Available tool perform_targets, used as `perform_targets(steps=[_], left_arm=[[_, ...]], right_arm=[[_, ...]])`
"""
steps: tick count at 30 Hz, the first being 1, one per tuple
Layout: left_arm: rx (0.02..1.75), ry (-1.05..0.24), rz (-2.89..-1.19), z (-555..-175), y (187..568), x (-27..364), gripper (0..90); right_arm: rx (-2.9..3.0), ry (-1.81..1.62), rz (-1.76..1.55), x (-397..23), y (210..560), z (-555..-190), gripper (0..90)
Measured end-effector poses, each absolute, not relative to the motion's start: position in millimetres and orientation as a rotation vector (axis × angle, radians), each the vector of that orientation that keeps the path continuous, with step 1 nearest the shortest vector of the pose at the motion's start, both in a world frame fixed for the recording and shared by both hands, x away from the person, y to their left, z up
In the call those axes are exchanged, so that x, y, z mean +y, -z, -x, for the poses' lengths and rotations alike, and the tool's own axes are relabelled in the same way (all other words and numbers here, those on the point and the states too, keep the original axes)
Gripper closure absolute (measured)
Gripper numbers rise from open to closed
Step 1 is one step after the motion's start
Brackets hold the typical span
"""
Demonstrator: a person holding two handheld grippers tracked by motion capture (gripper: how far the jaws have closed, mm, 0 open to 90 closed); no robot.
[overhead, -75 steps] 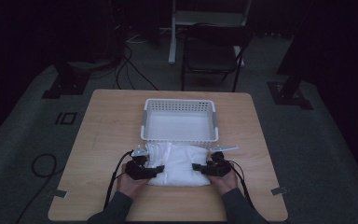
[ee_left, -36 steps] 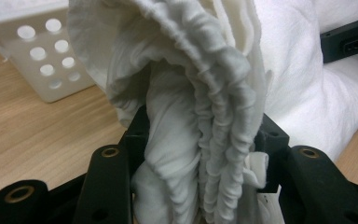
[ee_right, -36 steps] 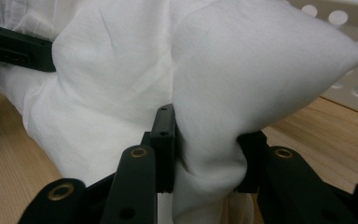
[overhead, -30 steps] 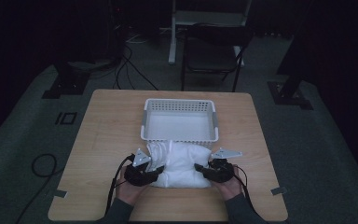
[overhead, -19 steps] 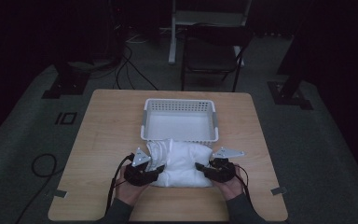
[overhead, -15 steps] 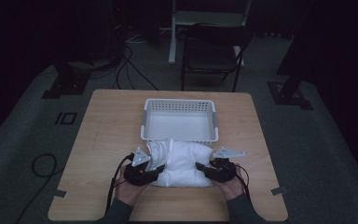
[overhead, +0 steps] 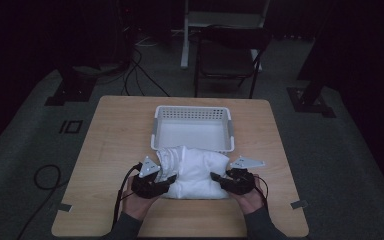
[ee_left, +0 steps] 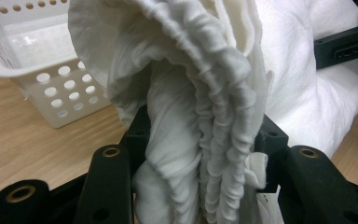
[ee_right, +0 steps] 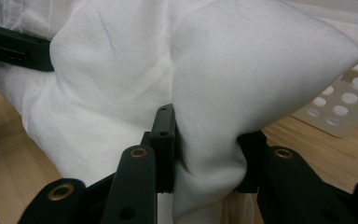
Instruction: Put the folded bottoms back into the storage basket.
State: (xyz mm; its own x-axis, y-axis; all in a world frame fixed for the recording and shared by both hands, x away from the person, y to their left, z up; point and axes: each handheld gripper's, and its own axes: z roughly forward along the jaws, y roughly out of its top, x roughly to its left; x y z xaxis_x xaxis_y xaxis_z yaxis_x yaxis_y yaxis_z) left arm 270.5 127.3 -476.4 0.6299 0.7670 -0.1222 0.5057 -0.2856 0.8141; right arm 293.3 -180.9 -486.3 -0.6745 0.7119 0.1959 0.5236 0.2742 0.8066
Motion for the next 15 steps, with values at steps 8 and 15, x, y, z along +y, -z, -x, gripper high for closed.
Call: perform_targets(steps=[8, 15], left_arm=[[0.998, -0.374, -1.942, -269, 469, 129, 53.0], [0.992, -0.374, -1.927, -268, 463, 132, 53.0]], right_arm=[[2.324, -1.365, -1.136, -180, 480, -292, 67.9], [2.318, -1.374, -1.120, -178, 474, -292, 68.0]])
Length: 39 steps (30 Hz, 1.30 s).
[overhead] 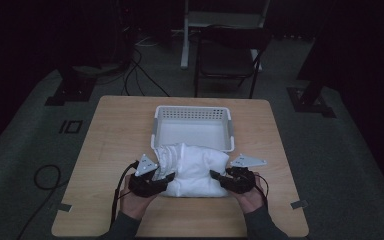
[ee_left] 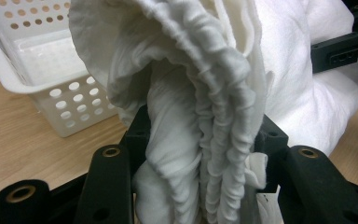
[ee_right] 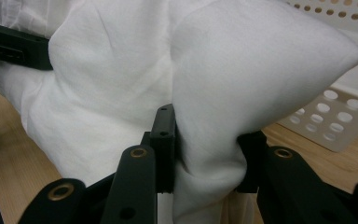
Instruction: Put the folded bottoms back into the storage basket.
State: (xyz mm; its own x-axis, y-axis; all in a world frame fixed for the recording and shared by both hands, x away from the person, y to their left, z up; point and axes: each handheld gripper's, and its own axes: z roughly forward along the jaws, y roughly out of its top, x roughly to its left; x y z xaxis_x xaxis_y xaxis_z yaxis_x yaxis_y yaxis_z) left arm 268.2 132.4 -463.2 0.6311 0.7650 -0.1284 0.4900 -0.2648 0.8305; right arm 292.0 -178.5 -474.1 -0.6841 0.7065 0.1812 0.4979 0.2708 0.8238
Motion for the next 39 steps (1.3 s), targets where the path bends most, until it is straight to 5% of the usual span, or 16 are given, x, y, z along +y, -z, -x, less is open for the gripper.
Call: perform_targets(steps=[39], left_arm=[[0.936, -0.402, -1.871, -293, 422, 139, 53.3]], right_arm=[[2.221, -1.413, -1.054, -176, 429, -308, 68.1]])
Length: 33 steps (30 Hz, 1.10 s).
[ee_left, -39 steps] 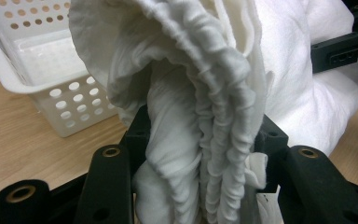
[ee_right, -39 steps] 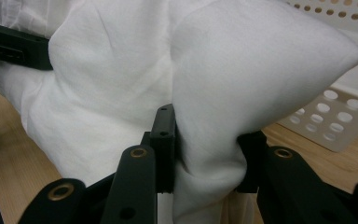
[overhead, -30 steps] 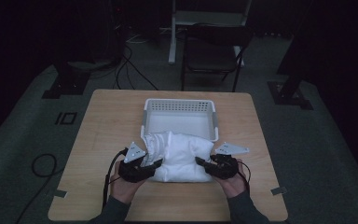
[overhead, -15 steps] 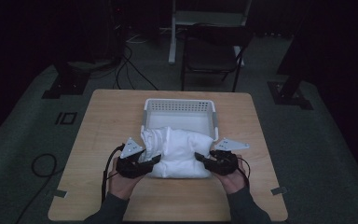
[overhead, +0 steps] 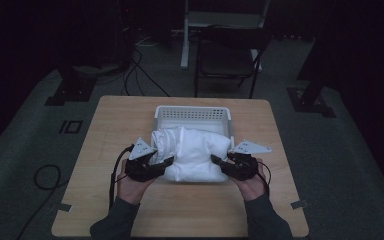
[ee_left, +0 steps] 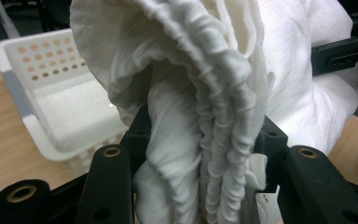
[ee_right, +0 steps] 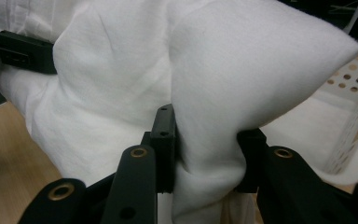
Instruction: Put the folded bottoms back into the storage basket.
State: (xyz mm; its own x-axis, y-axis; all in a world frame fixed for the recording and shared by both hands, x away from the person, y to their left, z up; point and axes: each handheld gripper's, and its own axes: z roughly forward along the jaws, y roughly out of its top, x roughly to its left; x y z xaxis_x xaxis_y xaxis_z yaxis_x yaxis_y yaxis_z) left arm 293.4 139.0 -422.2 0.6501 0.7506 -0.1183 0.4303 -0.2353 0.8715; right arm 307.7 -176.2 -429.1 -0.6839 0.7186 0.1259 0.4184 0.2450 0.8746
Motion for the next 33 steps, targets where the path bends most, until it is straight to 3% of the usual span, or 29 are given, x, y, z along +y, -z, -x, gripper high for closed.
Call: perform_targets(steps=[33], left_arm=[[0.942, -0.446, -1.844, -341, 403, 137, 53.6]], right_arm=[[2.160, -1.388, -1.076, -171, 404, -351, 68.3]])
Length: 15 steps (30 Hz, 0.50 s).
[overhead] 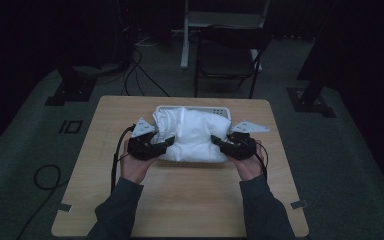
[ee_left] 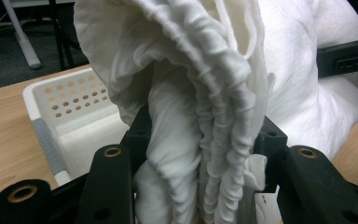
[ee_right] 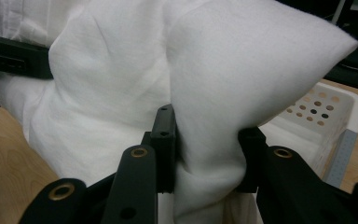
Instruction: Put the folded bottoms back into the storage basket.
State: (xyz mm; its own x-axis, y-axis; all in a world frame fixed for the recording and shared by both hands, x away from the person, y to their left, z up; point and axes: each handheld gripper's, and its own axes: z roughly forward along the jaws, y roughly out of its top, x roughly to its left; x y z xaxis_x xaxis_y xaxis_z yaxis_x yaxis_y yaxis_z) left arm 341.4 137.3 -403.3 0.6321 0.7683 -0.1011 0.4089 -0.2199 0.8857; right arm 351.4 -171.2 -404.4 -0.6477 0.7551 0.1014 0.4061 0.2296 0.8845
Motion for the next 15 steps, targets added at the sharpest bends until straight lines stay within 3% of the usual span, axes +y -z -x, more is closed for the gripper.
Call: perform_targets(steps=[15], left_arm=[[0.969, -0.446, -1.834, -361, 404, 136, 53.8]], right_arm=[[2.147, -1.363, -1.098, -168, 401, -368, 68.4]])
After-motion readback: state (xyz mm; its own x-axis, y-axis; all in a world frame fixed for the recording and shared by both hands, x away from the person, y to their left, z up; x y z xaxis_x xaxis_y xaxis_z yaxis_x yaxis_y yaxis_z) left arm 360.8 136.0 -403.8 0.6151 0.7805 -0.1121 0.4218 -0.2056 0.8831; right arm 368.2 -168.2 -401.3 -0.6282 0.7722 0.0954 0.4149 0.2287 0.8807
